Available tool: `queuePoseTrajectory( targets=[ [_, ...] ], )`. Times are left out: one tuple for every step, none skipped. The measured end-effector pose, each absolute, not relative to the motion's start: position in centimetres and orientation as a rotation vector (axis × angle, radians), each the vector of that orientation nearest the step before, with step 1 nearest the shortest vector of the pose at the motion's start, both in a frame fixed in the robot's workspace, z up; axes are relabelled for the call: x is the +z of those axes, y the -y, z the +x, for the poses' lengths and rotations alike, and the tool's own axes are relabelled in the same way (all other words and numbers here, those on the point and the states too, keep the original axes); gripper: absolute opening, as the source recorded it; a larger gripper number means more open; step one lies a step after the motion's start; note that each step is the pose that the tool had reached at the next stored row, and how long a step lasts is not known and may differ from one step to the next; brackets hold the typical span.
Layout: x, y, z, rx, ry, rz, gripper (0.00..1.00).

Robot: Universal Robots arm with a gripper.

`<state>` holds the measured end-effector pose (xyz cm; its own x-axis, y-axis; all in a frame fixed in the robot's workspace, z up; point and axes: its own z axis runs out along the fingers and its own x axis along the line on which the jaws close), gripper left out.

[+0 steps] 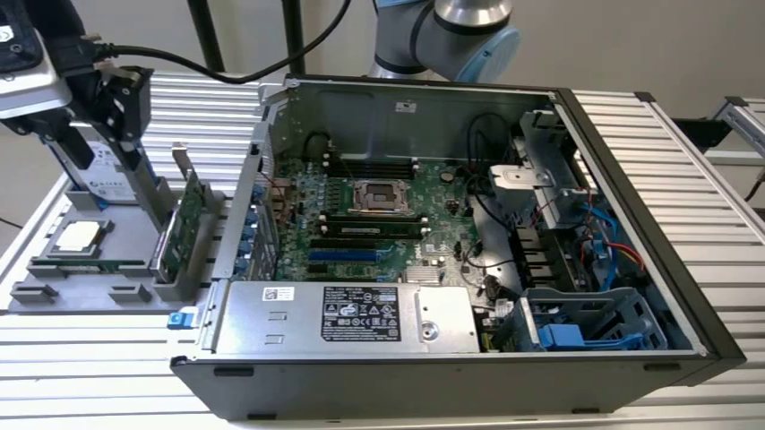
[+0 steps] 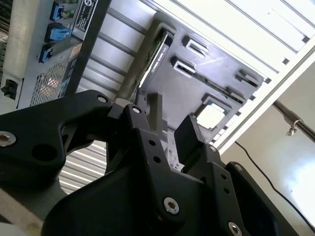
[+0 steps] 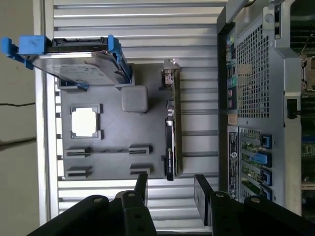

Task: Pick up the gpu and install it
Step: 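Pick up the gpu and move the gpu toward the slot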

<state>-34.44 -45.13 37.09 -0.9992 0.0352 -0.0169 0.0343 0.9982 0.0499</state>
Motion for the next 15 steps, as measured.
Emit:
queuePoseTrajectory(
  targets=[
    [37.02, 45.13, -34.44, 0.078, -3.122, 0.054, 1.0],
    [36.95, 45.13, -34.43, 0.078, -3.122, 0.054, 1.0],
    [36.9, 45.13, -34.43, 0.077, -3.122, 0.054, 1.0],
    [36.87, 45.13, -34.43, 0.077, -3.123, 0.054, 1.0],
    [36.86, 45.13, -34.43, 0.077, -3.123, 0.055, 1.0],
    [36.86, 45.13, -34.43, 0.077, -3.123, 0.054, 1.0],
    [36.86, 45.13, -34.43, 0.077, -3.123, 0.054, 1.0],
    [36.84, 45.13, -34.43, 0.078, -3.122, 0.054, 1.0],
    [36.84, 45.13, -34.43, 0.077, -3.122, 0.054, 1.0],
    [36.84, 45.13, -34.43, 0.077, -3.122, 0.055, 1.0],
    [36.8, 45.13, -34.43, 0.078, -3.122, 0.054, 1.0],
    [36.77, 45.13, -34.43, 0.078, -3.122, 0.054, 1.0],
    [36.73, 45.13, -34.43, 0.078, -3.122, 0.054, 1.0],
    [36.7, 45.13, -34.43, 0.077, -3.122, 0.054, 1.0],
    [36.65, 45.13, -34.43, 0.078, -3.122, 0.054, 1.0]
  ],
)
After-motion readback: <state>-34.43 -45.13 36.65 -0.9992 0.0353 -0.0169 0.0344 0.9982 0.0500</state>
